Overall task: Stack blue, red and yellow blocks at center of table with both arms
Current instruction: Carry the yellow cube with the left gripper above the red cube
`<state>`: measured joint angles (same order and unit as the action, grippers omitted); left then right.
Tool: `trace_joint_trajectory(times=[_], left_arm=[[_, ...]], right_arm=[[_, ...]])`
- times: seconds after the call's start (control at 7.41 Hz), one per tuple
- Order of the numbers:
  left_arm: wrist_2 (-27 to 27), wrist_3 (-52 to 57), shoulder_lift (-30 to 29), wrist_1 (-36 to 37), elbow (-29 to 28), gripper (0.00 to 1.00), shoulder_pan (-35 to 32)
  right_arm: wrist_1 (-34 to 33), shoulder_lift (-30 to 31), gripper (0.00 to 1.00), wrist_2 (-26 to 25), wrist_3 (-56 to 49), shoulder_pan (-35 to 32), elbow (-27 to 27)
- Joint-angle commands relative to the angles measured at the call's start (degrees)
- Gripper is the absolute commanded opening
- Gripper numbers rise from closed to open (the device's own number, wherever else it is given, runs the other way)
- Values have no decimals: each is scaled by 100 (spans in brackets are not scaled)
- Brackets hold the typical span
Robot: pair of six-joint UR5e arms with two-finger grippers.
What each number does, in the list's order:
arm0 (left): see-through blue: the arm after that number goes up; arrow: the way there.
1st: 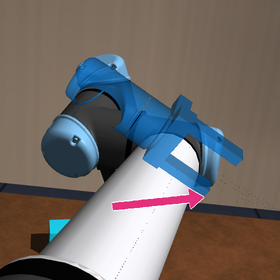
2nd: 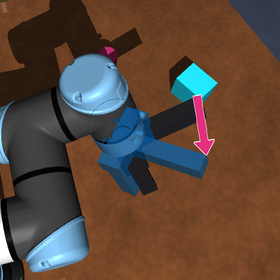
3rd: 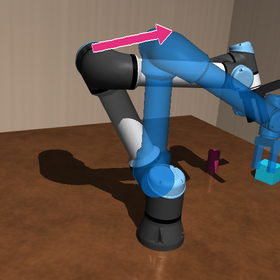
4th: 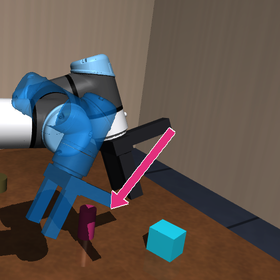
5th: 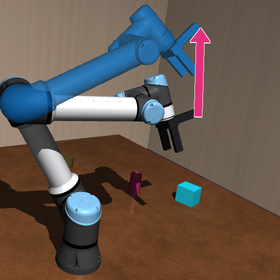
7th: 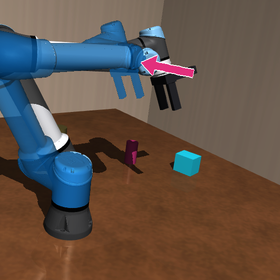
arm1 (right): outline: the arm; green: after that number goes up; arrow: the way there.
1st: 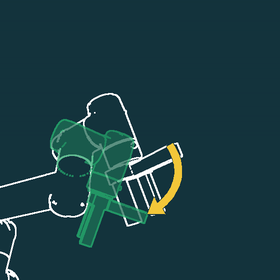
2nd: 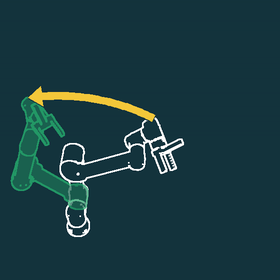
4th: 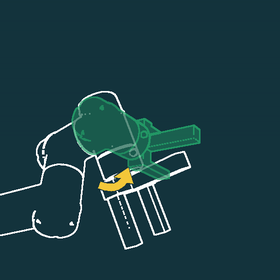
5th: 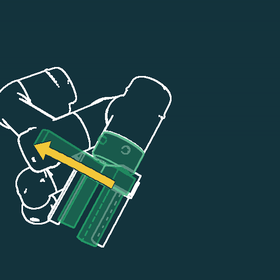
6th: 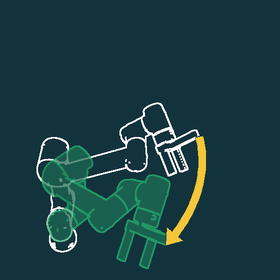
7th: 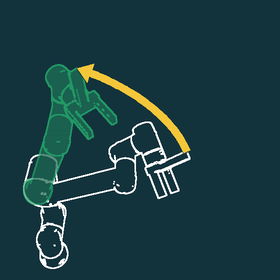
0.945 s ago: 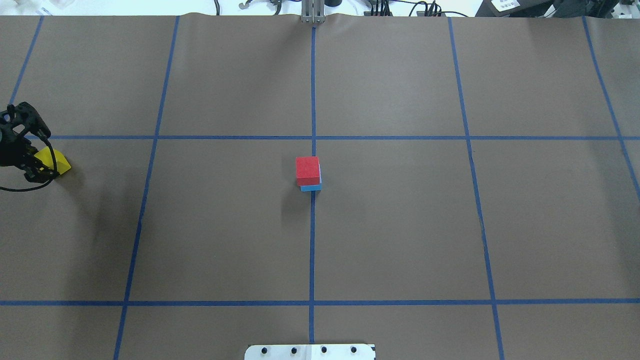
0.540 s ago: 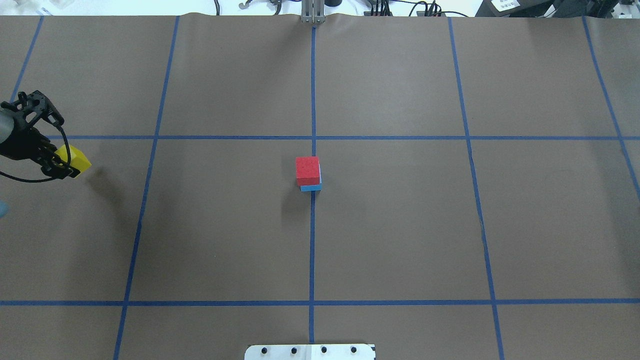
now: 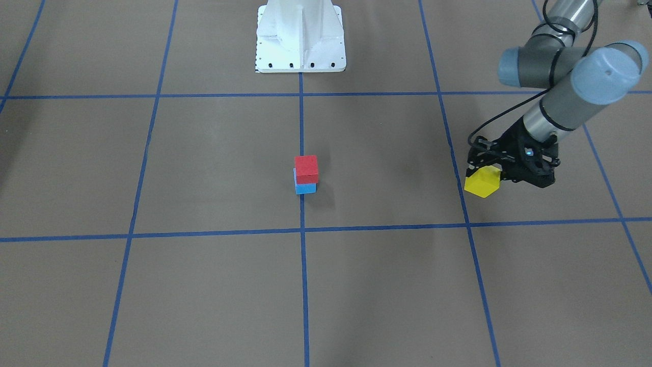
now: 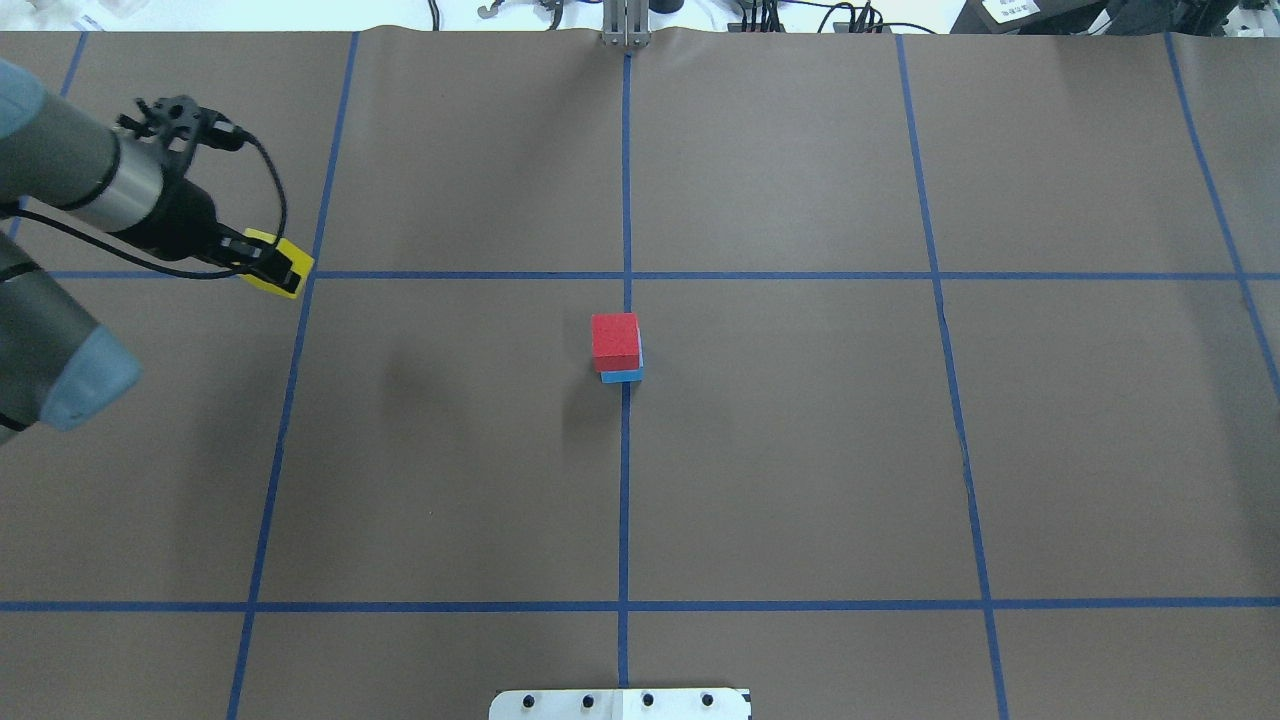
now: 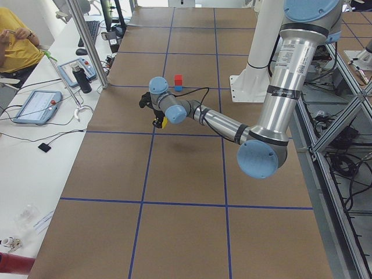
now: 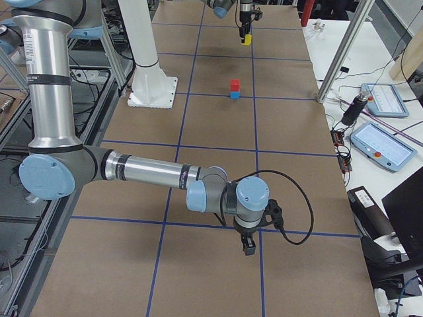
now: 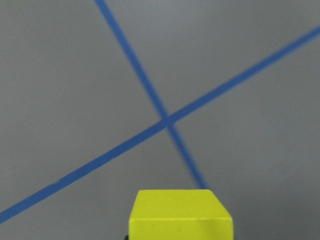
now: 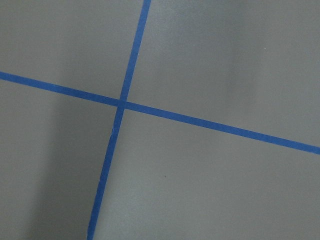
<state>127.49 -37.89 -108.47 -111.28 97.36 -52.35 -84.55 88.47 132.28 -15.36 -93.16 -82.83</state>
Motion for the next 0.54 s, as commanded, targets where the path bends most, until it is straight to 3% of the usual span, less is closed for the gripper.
trace_joint_trajectory(times=[0.0, 0.14, 0.4], left_arm=[[-853, -1542, -1423, 1406, 37, 0, 960], [-1136, -1886, -2084, 2269, 37, 0, 1329], [-1305, -2616, -2974, 2925, -128, 0, 1814]], right_arm=[[0, 21, 99, 0, -2, 0, -6], [0, 21, 99, 0, 7, 0, -5], [0, 30, 99, 0, 15, 0, -5]])
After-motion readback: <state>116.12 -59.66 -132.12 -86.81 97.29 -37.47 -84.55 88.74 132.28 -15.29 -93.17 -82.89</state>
